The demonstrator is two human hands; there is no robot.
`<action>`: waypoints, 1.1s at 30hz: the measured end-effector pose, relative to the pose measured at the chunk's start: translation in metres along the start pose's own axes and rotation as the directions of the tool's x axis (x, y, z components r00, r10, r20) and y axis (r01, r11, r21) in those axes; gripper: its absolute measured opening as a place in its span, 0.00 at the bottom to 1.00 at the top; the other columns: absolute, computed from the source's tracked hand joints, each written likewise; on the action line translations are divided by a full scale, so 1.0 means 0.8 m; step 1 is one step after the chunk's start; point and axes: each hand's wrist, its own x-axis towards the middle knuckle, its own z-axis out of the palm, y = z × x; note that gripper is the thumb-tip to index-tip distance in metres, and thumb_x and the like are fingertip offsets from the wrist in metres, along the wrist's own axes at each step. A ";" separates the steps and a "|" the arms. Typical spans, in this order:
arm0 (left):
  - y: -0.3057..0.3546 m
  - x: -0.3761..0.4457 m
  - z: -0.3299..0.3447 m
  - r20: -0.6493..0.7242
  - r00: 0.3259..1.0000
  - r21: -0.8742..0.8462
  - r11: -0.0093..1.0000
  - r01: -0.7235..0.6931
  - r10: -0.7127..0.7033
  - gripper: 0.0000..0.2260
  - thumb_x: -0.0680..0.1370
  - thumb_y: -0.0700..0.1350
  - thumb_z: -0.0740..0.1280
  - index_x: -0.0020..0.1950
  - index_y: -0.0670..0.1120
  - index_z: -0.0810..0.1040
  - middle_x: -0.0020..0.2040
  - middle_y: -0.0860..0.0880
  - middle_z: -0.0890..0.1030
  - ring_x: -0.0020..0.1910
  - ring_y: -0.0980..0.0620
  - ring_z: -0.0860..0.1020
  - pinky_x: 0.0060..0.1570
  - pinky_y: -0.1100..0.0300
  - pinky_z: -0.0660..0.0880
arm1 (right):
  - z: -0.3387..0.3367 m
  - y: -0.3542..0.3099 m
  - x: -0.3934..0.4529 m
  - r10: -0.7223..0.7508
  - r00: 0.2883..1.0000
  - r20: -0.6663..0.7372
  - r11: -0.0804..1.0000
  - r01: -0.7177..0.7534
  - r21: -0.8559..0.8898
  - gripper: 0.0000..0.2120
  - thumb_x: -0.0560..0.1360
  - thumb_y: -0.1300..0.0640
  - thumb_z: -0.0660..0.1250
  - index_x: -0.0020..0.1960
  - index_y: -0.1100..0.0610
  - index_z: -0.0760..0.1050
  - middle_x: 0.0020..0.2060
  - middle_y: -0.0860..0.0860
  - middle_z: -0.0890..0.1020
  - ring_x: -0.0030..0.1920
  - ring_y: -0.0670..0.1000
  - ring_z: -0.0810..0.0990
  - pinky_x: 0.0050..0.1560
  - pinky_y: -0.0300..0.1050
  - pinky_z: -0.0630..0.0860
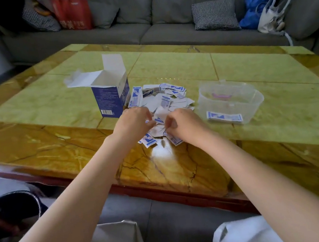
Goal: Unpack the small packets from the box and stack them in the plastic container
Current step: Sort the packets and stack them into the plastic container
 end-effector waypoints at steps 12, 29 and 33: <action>0.020 0.023 0.014 -0.087 0.994 -0.126 0.990 0.059 -0.070 0.16 0.77 0.52 0.63 0.60 0.44 0.71 0.56 0.44 0.79 0.57 0.45 0.75 0.55 0.52 0.73 | -0.027 0.018 -0.027 -0.022 0.999 -0.043 0.988 0.015 -0.152 0.06 0.73 0.65 0.64 0.46 0.56 0.69 0.46 0.51 0.73 0.49 0.51 0.73 0.42 0.41 0.68; 0.040 0.035 0.008 -0.017 0.991 -0.229 0.965 0.126 -0.133 0.17 0.74 0.41 0.68 0.61 0.44 0.70 0.54 0.44 0.81 0.49 0.45 0.78 0.46 0.53 0.76 | -0.037 0.031 -0.035 0.048 0.981 0.186 0.999 -0.051 0.011 0.13 0.73 0.57 0.69 0.54 0.52 0.69 0.48 0.47 0.74 0.40 0.44 0.72 0.34 0.35 0.66; 0.032 0.024 -0.011 0.014 0.995 -0.313 0.945 0.093 -0.094 0.14 0.74 0.41 0.69 0.59 0.43 0.74 0.54 0.44 0.81 0.43 0.50 0.77 0.42 0.57 0.75 | -0.036 0.034 -0.028 0.068 0.990 0.120 0.998 -0.065 -0.028 0.10 0.72 0.63 0.68 0.51 0.52 0.74 0.46 0.49 0.78 0.42 0.48 0.74 0.36 0.38 0.69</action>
